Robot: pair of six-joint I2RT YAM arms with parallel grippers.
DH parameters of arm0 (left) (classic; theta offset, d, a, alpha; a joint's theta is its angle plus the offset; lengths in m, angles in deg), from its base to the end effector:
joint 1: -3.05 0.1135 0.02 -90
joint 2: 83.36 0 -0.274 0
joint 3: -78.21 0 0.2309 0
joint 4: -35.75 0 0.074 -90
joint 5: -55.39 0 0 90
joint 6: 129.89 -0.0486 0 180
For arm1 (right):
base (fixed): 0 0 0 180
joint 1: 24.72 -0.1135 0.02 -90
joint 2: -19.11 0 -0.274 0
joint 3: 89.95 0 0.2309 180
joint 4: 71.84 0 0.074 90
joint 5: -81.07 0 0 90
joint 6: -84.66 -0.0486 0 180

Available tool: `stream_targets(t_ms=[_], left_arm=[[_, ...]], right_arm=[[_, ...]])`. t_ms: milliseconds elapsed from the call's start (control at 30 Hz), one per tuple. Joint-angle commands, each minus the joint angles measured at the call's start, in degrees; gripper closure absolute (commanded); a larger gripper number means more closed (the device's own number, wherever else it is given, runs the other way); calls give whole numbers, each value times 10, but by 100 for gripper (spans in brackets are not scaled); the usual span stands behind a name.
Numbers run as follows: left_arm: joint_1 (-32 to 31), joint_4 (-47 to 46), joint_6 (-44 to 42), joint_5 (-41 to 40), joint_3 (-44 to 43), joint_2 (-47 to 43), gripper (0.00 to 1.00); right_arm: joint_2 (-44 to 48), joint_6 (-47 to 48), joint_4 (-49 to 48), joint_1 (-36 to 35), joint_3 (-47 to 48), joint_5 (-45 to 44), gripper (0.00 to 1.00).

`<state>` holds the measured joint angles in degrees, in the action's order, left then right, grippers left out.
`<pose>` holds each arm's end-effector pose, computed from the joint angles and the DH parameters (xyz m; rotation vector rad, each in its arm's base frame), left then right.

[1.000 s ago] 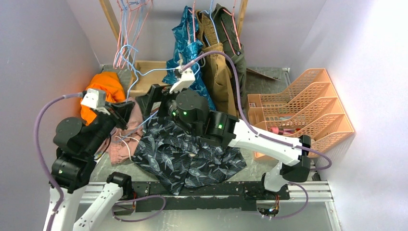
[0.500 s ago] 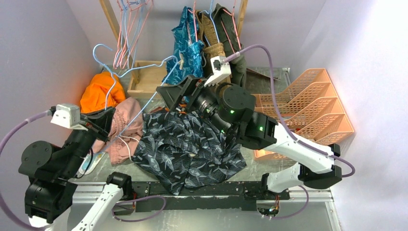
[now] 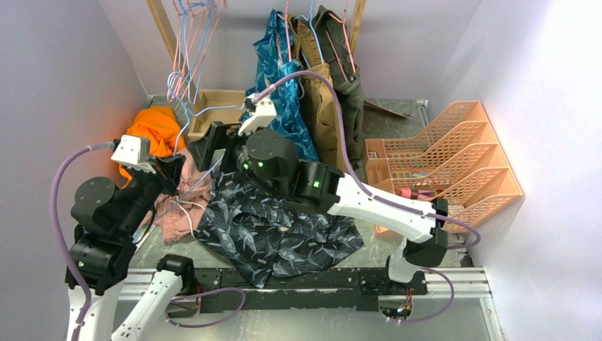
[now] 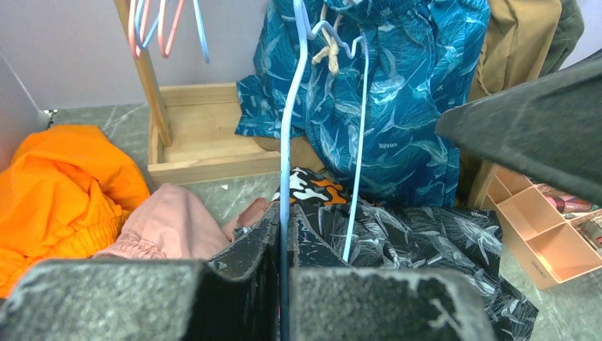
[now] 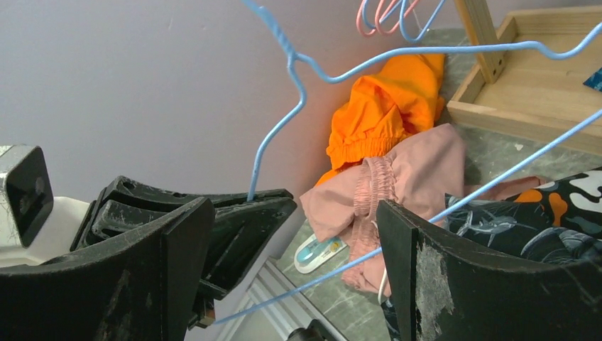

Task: Place the shorts on the hanger
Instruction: Hang the shorts on the hanger.

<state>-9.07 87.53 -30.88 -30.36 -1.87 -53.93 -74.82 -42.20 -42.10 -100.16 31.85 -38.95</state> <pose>0.0483 -0.0141 0.4243 0.1016 1.5979 -0.3460 0.1138 0.3413 0.4910 -0.1416 1.7068 1.0849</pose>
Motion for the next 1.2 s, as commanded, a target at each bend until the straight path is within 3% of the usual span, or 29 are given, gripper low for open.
stream_targets(t_ms=[0, 367, 567, 733, 800, 833, 933, 1000, 1133, 1167], left_arm=[[7, -52, 8, 28, 14, 6, 93], [7, -56, 4, 44, 27, 2, 93], [7, -57, 8, 50, 38, -9, 93], [7, -60, 12, 56, 40, -14, 93], [7, -60, 12, 59, 42, -15, 93], [7, -61, 12, 60, 43, -17, 93], [7, -60, 10, 70, 46, -22, 93], [7, -59, 12, 77, 48, -26, 91], [7, -66, 18, 94, 51, -34, 74], [7, -68, 21, 99, 52, -35, 66]], right_arm=[[-24, -6, -21, -3, 34, -32, 12], [-136, 0, 22, 0, 160, -71, 13], [-178, -24, 44, 7, 212, -54, 21], [-193, -44, 61, 15, 225, -45, 39], [-180, -48, 43, 17, 197, -42, 51], [-172, -48, 32, 18, 183, -39, 58], [-152, -48, 14, 18, 155, -34, 100], [-131, -47, -15, 20, 122, -24, 100], [-73, -36, -82, 22, 37, -7, 100], [-62, -31, -88, 22, 25, -6, 100]])
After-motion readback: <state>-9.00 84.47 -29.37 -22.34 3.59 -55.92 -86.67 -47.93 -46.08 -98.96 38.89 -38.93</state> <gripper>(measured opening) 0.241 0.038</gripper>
